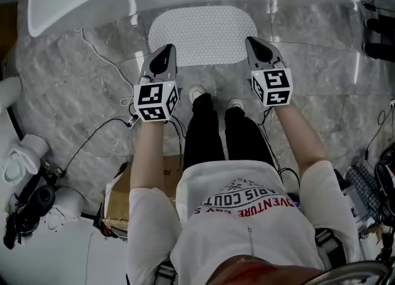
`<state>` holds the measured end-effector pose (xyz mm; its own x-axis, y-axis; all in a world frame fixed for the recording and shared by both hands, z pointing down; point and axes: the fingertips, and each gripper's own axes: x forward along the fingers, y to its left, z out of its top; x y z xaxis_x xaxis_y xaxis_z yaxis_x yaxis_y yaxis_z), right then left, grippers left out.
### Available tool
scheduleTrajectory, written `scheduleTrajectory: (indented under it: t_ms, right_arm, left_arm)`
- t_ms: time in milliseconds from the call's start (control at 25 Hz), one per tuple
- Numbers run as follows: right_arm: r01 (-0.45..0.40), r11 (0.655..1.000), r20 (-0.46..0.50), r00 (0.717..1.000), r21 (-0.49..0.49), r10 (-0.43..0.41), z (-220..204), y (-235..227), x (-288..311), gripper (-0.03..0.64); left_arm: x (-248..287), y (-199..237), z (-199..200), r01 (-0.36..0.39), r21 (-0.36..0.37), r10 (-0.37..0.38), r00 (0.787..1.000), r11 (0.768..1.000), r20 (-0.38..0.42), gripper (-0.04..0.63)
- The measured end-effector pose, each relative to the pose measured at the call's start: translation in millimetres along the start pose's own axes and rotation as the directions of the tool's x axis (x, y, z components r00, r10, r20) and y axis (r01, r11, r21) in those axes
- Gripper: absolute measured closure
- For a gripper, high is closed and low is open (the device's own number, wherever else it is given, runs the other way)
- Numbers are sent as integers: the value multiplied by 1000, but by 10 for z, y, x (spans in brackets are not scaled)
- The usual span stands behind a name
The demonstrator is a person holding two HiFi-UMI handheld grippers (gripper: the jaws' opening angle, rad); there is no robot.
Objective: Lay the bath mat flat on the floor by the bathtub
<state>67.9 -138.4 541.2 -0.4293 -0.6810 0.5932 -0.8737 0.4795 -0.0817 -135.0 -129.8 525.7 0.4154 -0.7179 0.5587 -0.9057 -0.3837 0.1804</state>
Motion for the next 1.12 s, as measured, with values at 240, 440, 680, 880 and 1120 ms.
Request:
scheduleTrajectory:
  t_ms: [240, 440, 680, 880, 1120]
  right_arm:
    - [-17, 1000, 94, 995, 0, 17, 1227, 232, -843, 606]
    - [-26, 999, 193, 981, -21, 30, 2023, 338, -1576, 606]
    - [-34, 999, 337, 941, -8, 35, 2918, 425, -2447, 606]
    - [-105, 989, 435, 890, -105, 141, 3430, 660, -3033, 606]
    - [-59, 988, 500, 857, -145, 124, 3728, 701, -3428, 606]
  left_arm:
    - [-864, -376, 1293, 50, 53, -57, 989, 997, 137, 584]
    - [-1549, -718, 2164, 64, 106, -89, 964, 992, 250, 583]
    - [-2406, -999, 3006, 86, 144, -132, 928, 986, 350, 583]
    - [-2882, -1149, 3369, 57, 176, -122, 912, 983, 391, 583]
    - [-3323, -1283, 3719, 33, 227, -135, 883, 973, 449, 583]
